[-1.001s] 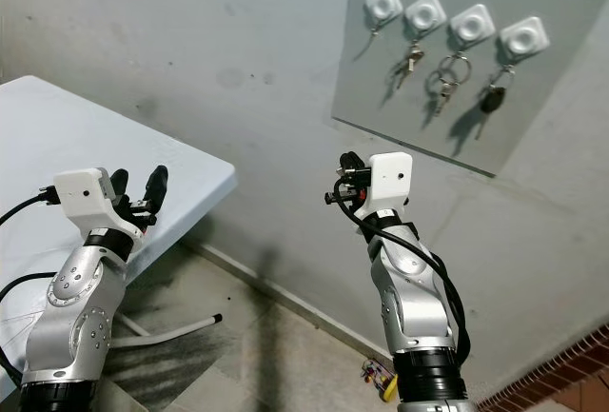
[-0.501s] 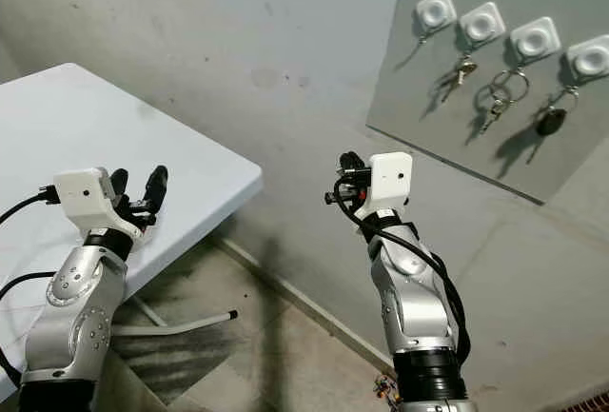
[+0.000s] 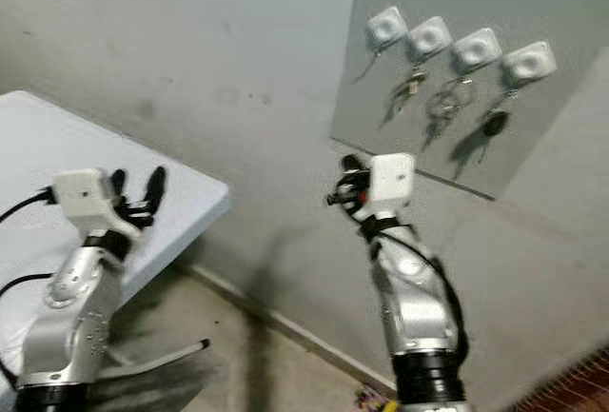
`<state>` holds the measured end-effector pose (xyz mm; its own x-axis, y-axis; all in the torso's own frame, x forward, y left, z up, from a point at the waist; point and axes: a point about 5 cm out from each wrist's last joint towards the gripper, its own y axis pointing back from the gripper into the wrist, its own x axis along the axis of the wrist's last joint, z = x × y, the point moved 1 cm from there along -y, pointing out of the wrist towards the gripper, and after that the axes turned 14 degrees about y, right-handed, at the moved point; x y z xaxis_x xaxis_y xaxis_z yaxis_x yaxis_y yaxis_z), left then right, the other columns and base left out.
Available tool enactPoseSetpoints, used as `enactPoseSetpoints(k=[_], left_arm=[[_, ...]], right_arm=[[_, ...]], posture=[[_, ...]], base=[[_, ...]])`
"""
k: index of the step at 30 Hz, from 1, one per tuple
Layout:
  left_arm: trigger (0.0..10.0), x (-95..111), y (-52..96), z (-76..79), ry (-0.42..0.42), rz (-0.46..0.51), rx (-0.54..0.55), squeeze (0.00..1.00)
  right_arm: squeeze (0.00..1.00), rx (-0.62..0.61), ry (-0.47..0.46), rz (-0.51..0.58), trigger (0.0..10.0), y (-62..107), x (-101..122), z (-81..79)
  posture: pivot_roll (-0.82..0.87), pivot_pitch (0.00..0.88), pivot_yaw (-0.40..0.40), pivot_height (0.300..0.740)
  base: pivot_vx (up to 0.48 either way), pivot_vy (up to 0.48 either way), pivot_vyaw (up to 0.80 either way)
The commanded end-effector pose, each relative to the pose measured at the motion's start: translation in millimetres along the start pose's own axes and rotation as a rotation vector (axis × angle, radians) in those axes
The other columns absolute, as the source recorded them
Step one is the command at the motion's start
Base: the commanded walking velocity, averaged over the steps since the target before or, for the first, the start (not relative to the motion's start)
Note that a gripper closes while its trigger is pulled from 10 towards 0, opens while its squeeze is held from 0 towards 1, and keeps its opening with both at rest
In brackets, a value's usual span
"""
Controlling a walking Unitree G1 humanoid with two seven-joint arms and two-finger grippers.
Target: Hang keys on a hook
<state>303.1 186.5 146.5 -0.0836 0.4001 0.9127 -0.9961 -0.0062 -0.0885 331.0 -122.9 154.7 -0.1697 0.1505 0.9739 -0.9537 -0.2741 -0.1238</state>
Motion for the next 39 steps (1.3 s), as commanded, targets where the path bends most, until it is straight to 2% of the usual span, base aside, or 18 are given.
enactPoseSetpoints(k=[1,19,20,23,35,39], left_arm=[[10.0,0.7,-1.6,7.6,-0.009,0.003,-0.022,0.0],[10.0,2.2,-2.3,14.8,-0.016,0.007,-0.05,0.0],[10.0,4.4,-4.5,25.6,-0.051,0.004,-0.117,0.0],[10.0,6.1,-6.6,37.3,-0.082,-0.001,-0.187,0.0],[10.0,7.3,-9.8,47.6,-0.084,-0.011,-0.24,0.0],[10.0,8.1,-10.2,56.5,-0.089,-0.017,-0.287,0.0]], right_arm=[[0.0,-0.023,0.013,0.021,10.0,1.1,5.0,9.0],[0.0,0.003,0.012,0.022,10.0,1.3,5.9,6.5],[0.0,0.032,0.021,0.033,10.0,-0.1,8.7,5.9],[0.0,0.055,0.033,0.046,10.0,-2.3,11.8,6.0],[0.0,0.061,0.03,0.053,10.0,-3.6,13.2,4.1],[0.0,0.072,0.03,0.057,10.0,-5.4,14.0,2.2]], posture=[[-0.08,0.0,-0.043,0.74],[-0.08,0.01,-0.043,0.74],[-0.09,0.02,-0.043,0.74],[-0.09,0.022,-0.042,0.74],[-0.09,0.027,-0.032,0.74],[-0.08,0.028,-0.032,0.74]], base=[[0.251,0.0,0.0],[0.0,0.0,0.0],[0.0,0.0,0.0],[0.0,0.0,0.0],[0.0,0.0,0.0],[0.0,0.0,0.0]])
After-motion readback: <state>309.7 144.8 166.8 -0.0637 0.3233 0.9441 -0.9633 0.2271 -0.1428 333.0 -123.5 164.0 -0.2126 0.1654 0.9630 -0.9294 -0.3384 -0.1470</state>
